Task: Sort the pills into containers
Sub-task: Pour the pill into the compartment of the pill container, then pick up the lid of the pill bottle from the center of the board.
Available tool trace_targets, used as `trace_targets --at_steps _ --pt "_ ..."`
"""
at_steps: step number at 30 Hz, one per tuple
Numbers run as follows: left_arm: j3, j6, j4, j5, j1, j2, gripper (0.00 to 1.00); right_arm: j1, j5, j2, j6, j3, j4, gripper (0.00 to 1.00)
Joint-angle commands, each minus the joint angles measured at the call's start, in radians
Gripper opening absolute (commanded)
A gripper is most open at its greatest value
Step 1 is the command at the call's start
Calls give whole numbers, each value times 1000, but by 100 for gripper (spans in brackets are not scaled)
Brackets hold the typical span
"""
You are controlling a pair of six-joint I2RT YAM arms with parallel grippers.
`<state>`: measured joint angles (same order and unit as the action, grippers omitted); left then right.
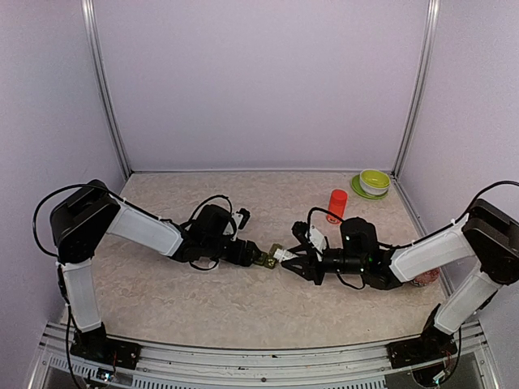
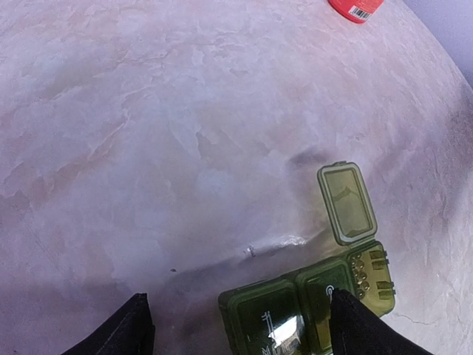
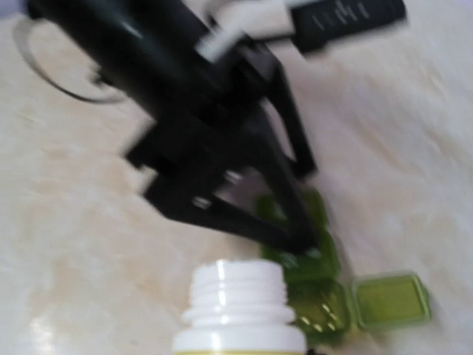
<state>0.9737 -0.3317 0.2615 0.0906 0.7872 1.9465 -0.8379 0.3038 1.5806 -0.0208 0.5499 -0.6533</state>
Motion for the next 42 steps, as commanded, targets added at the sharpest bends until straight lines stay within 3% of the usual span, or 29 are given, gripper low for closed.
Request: trace_targets --at_steps 1,15,19,23,31,35,42 --pt "-28 1 -34 0 -16 3 80 -9 133 -69 -45 -68 -151 12" --pt "-81 -5 8 17 -31 -89 93 -8 382 -250 -146 -163 -217 20" --pt "-89 -16 16 26 -31 -101 94 -8 401 -321 -231 -205 -251 19" --pt "-90 -26 10 32 -31 -121 95 -8 419 -383 -312 -259 -314 10" --pt "-89 -32 -25 43 -31 -184 95 -7 472 -424 -356 -275 -316 15" --pt "-98 -60 -48 39 -31 -229 96 -7 571 -423 -363 -275 -337 16" --pt "-160 -75 -67 20 -31 -330 96 9 888 -369 -279 -199 -324 18"
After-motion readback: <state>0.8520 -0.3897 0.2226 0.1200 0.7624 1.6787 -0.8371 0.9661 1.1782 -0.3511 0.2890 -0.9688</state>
